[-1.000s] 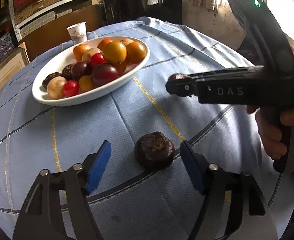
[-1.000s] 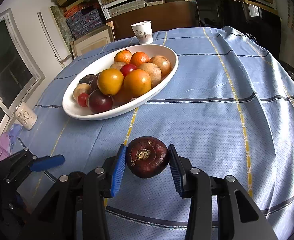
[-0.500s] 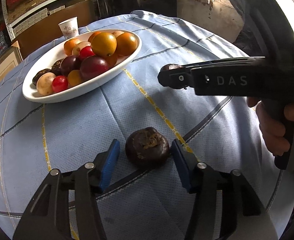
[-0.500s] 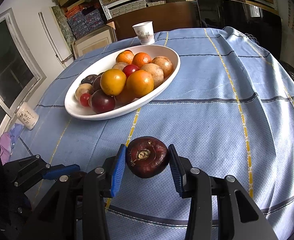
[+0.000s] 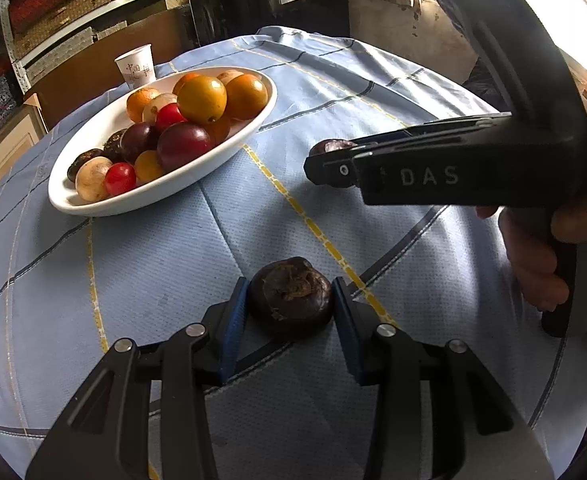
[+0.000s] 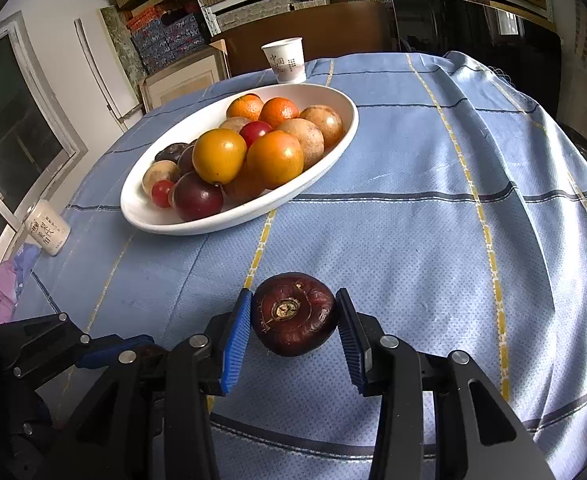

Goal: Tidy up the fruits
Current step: 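Carry both dark brown fruits onto the white plate and open both tools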

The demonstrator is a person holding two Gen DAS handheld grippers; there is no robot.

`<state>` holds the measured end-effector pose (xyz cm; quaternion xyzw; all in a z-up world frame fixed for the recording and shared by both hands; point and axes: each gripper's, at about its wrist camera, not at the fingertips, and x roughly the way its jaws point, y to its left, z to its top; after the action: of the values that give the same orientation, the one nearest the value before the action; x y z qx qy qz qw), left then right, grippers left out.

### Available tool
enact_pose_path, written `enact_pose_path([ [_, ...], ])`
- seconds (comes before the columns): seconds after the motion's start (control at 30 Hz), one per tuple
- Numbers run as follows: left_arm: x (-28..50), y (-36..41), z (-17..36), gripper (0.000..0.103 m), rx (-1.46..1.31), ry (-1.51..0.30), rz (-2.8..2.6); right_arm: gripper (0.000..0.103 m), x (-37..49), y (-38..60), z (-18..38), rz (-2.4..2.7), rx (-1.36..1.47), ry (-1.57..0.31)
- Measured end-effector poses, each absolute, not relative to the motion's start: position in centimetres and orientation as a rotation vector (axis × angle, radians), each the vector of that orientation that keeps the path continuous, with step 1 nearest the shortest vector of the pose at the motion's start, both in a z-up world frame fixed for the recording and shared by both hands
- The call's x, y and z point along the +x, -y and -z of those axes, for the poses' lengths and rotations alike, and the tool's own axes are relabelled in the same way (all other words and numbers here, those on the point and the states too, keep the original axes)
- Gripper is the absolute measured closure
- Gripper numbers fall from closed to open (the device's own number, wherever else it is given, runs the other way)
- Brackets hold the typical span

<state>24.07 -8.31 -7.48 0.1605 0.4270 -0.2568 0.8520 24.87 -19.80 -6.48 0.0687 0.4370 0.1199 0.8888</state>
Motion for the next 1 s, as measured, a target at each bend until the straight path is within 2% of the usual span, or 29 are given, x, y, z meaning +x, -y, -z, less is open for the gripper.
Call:
enact_pose_path([
  [0.3, 24.4, 5.1, 5.6, 0.062, 0.17, -0.872, 0.47, 0.06, 23.4, 18.2, 5.8, -0.321, 0.101, -0.864],
  [0.53, 25.9, 0.9, 2.9, 0.062, -0.006, -0.849, 0.437, 0.06, 22.3, 17.3, 2.4, -0.392, 0.105, -0.744],
  [0.77, 33.3, -0.5, 0.1, 0.062, -0.052, -0.793, 0.309, 0.06, 27.9, 17.1, -0.6, -0.365, 0.143, -0.654],
  [1.0, 42.0, 0.1, 1.6, 0.062, -0.049, -0.835, 0.221, 0.06, 35.7, 16.0, 0.7, -0.343, 0.146, -0.693],
])
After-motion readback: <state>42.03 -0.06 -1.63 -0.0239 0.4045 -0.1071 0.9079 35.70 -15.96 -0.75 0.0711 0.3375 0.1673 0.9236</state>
